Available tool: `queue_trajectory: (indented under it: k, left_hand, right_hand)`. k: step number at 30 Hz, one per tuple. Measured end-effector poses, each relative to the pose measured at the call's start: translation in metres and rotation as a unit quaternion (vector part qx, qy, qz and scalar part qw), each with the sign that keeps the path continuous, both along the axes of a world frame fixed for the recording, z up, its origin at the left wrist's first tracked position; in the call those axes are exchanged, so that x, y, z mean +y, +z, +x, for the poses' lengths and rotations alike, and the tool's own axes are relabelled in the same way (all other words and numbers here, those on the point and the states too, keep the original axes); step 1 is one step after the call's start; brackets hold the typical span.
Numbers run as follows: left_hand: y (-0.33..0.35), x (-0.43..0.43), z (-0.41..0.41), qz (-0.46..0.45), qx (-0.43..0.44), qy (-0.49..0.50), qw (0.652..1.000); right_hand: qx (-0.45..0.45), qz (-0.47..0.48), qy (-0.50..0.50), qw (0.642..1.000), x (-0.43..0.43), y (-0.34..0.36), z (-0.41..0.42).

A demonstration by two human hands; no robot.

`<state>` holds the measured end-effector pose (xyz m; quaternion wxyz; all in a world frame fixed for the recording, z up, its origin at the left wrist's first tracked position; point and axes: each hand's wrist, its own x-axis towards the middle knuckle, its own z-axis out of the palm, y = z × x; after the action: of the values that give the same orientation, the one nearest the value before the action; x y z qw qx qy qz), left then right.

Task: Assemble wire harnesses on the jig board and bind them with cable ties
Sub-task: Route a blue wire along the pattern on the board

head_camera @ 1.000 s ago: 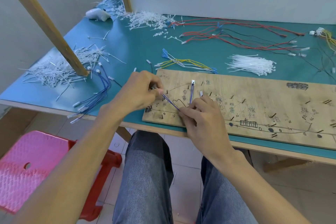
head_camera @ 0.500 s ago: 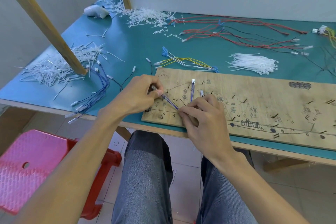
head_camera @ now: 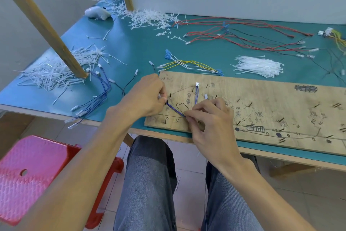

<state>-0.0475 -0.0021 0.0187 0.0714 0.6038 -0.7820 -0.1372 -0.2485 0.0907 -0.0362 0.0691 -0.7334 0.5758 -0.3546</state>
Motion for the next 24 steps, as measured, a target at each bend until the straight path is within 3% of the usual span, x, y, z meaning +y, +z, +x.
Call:
queue_trajectory:
  k: [4, 10, 13, 16, 21, 24]
  left_hand:
    - [0.003, 0.003, -0.003, -0.013, 0.032, 0.009, 0.999]
    - [0.005, 0.028, -0.019, -0.137, 0.049, -0.056, 0.988]
    - [-0.003, 0.049, -0.033, -0.131, 0.028, -0.112, 0.985]
    - [-0.01, 0.054, -0.037, -0.1, 0.043, -0.099, 0.989]
    - [-0.01, 0.052, -0.035, -0.099, 0.032, -0.097, 0.99]
    - [-0.004, 0.046, -0.036, -0.083, 0.035, -0.097, 0.991]
  right_hand:
    - [0.007, 0.026, 0.001, 1.0, 0.0, 0.008, -0.001]
    - [0.015, 0.068, -0.014, 0.997, -0.005, 0.015, 0.001]
    - [0.0, 0.075, -0.012, 0.997, -0.006, 0.015, -0.002]
    - [-0.019, 0.075, 0.011, 0.997, -0.004, 0.016, -0.009]
    - [-0.121, 0.025, -0.017, 0.992, -0.005, 0.027, -0.044]
    - [-0.223, 0.066, -0.074, 0.97, -0.023, 0.031, -0.069]
